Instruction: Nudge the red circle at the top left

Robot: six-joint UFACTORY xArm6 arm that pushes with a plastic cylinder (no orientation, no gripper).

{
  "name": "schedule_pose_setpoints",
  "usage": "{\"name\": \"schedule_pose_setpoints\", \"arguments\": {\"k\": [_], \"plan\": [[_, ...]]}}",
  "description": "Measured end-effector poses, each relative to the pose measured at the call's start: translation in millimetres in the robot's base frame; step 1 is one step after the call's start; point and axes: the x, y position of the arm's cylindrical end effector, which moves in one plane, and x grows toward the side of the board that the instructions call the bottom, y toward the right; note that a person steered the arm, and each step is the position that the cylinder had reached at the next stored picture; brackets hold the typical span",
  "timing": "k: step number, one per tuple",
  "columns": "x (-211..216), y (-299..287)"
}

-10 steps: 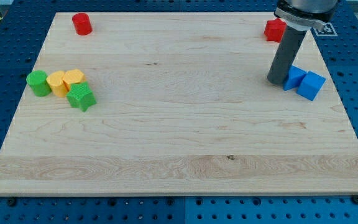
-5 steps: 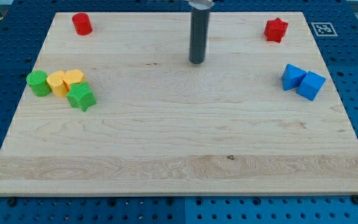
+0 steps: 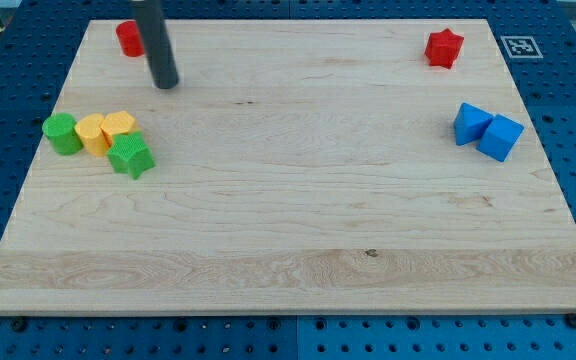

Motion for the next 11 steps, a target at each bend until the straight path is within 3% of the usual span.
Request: {"name": "schedule_pose_setpoints", "arguments": {"k": [2,5,7,11], "plan": [[-9.2,-73.3],[-82.0,-122.6],[-85.6,-86.3],[22.9,61.3]]}}
